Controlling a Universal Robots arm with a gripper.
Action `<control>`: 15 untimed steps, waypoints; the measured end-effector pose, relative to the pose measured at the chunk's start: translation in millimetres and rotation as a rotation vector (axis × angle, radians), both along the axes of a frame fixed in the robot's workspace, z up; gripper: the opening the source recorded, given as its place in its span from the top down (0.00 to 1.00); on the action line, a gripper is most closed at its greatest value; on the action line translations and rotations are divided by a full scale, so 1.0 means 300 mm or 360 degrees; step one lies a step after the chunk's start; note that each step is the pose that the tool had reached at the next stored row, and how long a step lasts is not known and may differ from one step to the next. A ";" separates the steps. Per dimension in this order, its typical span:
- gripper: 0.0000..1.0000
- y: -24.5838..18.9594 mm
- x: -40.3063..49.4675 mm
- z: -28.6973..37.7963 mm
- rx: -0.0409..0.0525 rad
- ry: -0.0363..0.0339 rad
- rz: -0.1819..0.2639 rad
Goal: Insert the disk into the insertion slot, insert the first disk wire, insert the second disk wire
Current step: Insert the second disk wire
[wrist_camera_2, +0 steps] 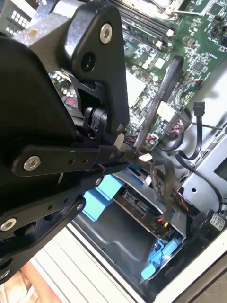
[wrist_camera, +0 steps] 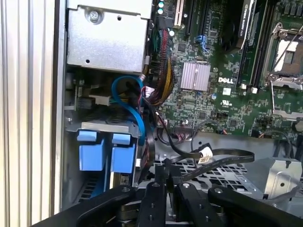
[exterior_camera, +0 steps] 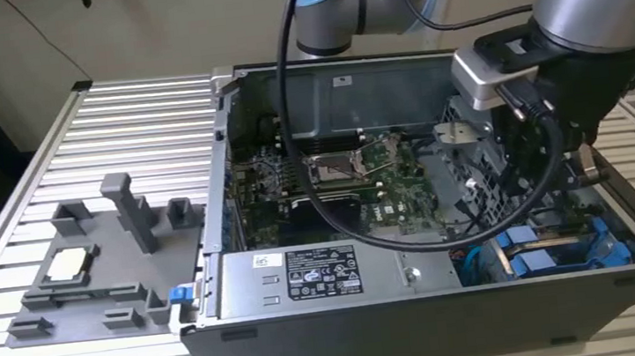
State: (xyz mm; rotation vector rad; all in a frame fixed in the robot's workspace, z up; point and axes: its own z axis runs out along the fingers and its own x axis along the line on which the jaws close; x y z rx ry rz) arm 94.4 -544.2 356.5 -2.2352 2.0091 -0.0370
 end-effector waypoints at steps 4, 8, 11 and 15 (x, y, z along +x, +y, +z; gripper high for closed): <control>0.84 -0.038 0.003 0.000 0.0001 0.0002 0.0000; 0.84 -0.065 0.014 0.000 0.0002 0.0005 0.0000; 0.84 -0.081 0.027 0.000 0.0002 0.0010 0.0000; 0.84 -0.087 0.048 0.000 -0.0004 0.0014 -0.0003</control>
